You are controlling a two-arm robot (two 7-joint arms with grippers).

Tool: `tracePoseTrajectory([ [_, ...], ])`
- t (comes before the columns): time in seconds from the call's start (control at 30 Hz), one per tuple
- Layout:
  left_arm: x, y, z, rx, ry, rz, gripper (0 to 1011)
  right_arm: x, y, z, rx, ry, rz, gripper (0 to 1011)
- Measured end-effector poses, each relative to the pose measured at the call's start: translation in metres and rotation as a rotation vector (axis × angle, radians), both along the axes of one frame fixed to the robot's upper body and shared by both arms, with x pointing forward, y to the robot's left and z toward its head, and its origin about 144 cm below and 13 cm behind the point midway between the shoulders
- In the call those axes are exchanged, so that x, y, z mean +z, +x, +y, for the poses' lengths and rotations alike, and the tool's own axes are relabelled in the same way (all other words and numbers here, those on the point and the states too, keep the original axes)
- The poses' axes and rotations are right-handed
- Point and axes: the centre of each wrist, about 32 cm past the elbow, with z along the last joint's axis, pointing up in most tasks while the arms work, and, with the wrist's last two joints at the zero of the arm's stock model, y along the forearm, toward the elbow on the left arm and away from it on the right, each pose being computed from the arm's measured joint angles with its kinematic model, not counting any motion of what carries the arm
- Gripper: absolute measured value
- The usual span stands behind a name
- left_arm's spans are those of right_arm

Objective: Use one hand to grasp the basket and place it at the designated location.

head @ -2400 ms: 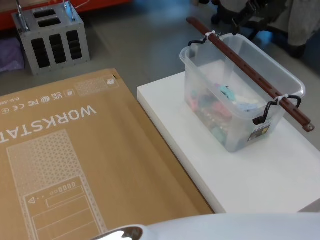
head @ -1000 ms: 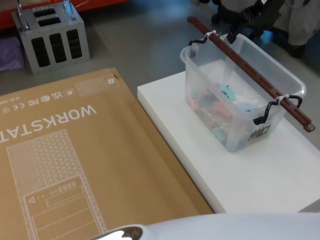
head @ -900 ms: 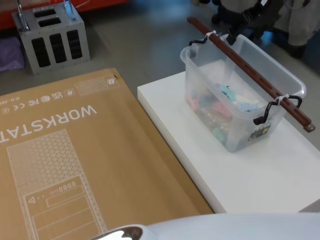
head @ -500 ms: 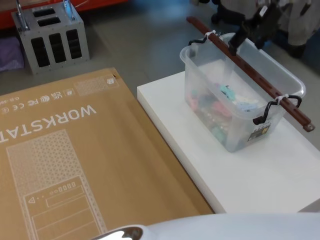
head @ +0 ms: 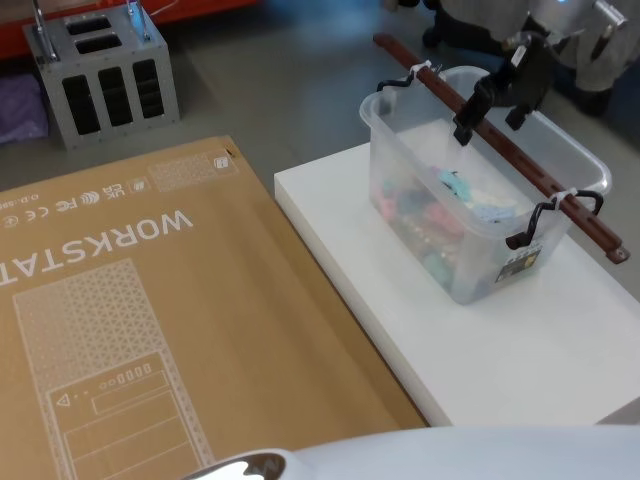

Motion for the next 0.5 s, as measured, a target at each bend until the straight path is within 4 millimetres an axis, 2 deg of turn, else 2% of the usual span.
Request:
tracePoseTrajectory([
  [0.5,0.0,0.0,0.0,0.0,0.0,0.0,0,-0.016,0.004,0.004,0.016,0.002,0.038,1001],
])
